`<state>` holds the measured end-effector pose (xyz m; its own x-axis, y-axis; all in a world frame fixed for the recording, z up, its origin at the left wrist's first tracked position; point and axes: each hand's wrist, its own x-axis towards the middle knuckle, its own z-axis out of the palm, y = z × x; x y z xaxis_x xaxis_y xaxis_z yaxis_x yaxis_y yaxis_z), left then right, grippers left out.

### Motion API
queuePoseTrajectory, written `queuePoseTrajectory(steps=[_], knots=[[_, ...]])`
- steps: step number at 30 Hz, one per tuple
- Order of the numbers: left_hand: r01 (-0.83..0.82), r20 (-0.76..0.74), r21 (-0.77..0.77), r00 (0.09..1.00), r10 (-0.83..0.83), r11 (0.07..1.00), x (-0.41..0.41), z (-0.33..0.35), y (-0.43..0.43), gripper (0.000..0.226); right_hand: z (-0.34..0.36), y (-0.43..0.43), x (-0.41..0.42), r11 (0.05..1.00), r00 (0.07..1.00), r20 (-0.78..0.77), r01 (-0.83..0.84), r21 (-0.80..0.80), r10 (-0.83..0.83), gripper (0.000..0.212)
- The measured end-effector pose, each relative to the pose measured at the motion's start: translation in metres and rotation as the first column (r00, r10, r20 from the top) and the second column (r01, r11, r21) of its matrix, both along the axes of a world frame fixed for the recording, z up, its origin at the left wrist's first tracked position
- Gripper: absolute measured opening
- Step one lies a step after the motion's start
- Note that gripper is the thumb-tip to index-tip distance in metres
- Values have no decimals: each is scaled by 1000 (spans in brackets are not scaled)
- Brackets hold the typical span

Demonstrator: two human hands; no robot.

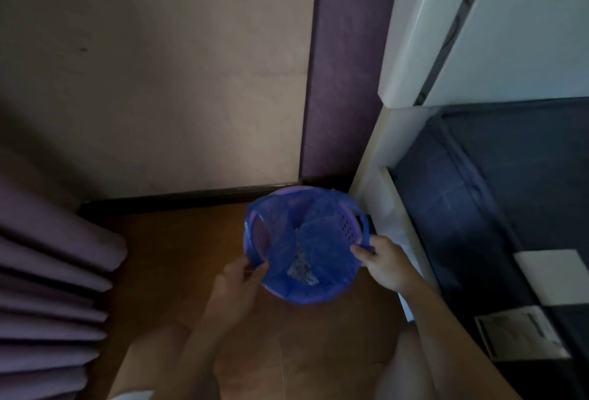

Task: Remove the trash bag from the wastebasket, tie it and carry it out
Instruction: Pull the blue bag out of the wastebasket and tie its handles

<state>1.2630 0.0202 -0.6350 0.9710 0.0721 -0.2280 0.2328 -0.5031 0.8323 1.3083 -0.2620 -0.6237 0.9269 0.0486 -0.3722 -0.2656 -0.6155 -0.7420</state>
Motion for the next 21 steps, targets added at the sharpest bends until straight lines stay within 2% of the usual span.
queuePoseTrajectory(steps=[2,4,6,8,11,16,18,21], knots=[[-28,7,23,1000,28,999,2,6,-6,13,5,5,-3,1000,999,29,18,11,-18,17],[-39,-31,-92,999,37,995,5,15,-12,13,14,13,-4,983,993,38,106,152,-113,14],[-73,-48,-214,997,65,974,11,28,-18,12,27,25,-3,888,971,-21,225,401,-237,11],[-106,-39,-296,994,99,949,17,40,-24,13,37,34,0,795,944,-36,296,530,-328,14],[-91,81,-294,989,120,952,27,48,-23,12,41,37,6,815,913,113,286,503,-391,15],[-10,279,-57,960,26,998,42,44,-6,12,29,28,20,950,797,523,212,228,-303,45],[29,285,-92,959,-2,995,53,45,-1,13,28,26,30,944,770,555,196,265,-316,43],[98,259,-292,966,-20,952,69,52,-5,17,40,29,49,909,840,450,111,401,-301,28]])
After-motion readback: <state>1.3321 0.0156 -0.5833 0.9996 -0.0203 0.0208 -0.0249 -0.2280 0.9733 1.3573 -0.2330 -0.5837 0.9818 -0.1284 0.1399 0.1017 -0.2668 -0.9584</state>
